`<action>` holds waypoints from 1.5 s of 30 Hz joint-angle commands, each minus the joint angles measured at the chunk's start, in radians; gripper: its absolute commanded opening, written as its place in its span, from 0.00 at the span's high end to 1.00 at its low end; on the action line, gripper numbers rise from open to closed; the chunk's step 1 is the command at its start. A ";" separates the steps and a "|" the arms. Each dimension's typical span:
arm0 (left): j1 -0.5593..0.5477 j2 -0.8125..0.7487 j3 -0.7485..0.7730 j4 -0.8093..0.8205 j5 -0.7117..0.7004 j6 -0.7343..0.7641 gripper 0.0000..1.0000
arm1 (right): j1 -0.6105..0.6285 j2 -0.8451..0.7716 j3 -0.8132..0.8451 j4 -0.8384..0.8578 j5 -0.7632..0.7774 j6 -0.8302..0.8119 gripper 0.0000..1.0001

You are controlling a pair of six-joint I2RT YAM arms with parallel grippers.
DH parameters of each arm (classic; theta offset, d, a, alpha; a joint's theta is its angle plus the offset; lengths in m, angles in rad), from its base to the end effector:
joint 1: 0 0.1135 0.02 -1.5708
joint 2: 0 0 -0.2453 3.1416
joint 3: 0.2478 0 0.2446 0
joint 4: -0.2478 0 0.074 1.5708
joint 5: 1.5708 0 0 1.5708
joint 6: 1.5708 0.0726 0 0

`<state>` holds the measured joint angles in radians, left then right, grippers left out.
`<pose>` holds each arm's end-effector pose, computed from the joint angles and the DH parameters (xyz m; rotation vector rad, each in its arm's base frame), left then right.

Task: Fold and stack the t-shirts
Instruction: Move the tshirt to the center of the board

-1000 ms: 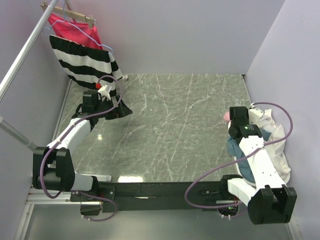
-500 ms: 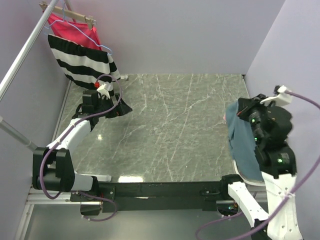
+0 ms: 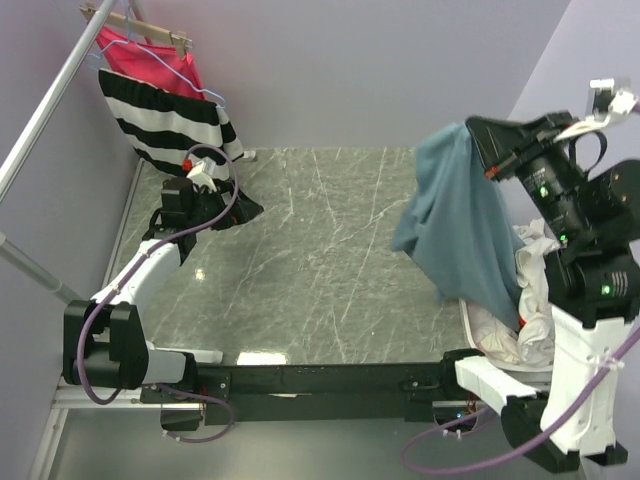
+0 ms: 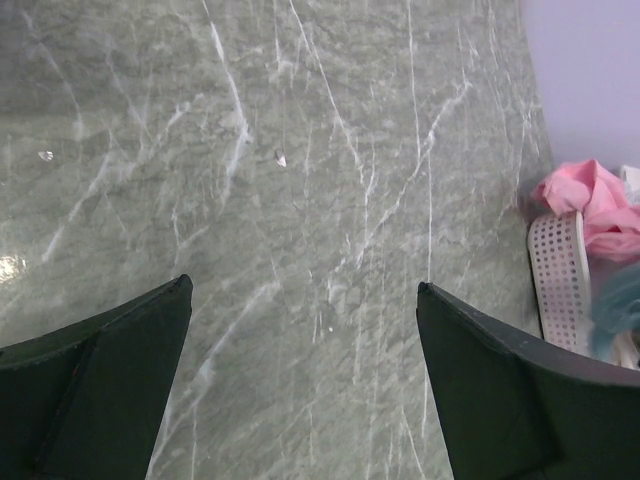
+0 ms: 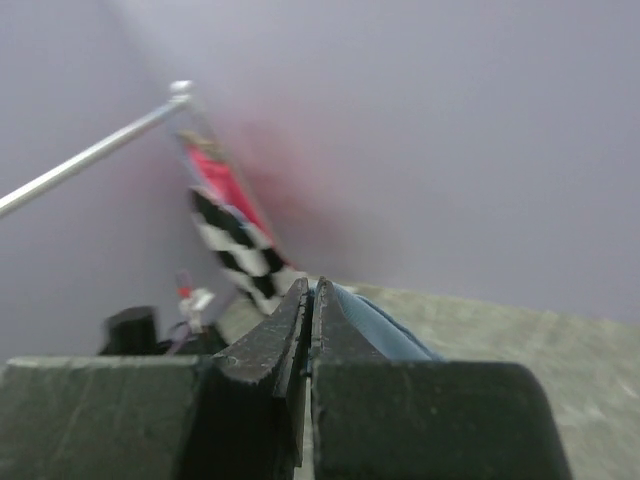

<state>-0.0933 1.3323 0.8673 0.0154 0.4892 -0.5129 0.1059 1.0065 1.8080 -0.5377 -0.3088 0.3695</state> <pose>0.3207 -0.0643 0.2391 -0.1127 2.0711 -0.8721 0.1457 0.0377 0.5702 -0.0923 1.3413 0.6045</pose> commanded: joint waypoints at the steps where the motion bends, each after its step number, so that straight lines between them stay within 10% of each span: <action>1: -0.005 -0.031 -0.017 0.060 -0.046 -0.030 0.01 | 0.011 0.093 0.128 0.237 -0.338 0.083 1.00; 21: 0.007 -0.231 -0.111 0.100 -0.245 -0.125 0.01 | 0.189 0.671 0.723 0.855 -0.809 0.712 1.00; 27: 0.021 -0.300 -0.137 0.080 -0.319 -0.130 0.01 | 0.268 0.580 0.385 0.858 -0.822 0.590 1.00; 35: 0.026 -0.297 -0.157 0.079 -0.338 -0.113 0.01 | 0.275 0.310 -0.413 0.601 -0.335 0.094 1.00; 45: -0.008 -0.059 -0.161 0.220 -0.015 -0.118 0.01 | 0.258 0.400 -0.630 0.280 0.557 0.074 0.90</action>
<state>-0.0689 1.2255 0.7090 0.1215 0.3134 -0.6304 0.3786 1.4014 1.2015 -0.1551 -0.2035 0.4572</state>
